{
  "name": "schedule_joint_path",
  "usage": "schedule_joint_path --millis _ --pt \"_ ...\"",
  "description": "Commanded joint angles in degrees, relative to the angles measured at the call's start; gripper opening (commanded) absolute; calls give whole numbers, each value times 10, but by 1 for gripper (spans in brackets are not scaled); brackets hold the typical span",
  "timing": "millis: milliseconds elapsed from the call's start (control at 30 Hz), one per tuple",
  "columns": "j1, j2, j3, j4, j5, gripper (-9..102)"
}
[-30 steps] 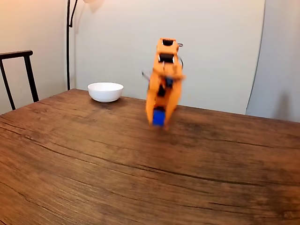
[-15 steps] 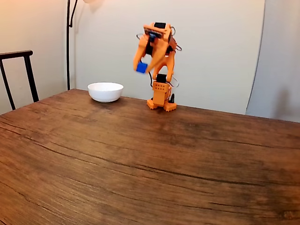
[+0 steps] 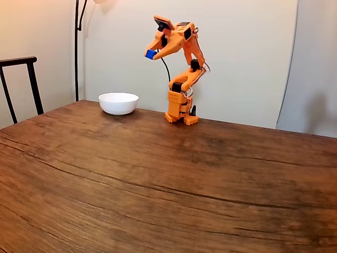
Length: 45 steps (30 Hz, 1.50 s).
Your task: Grasp the cube and drop it in the bowl
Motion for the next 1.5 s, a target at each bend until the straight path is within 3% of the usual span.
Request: schedule_joint_path --millis 0,567,900,1067,1467 --pt "62 17 -3 18 -4 7" --pt "404 18 161 -9 0 7" --pt "502 -46 298 -156 2 7" --pt "538 -161 286 -236 72 7" --pt "608 -432 163 -250 169 10"
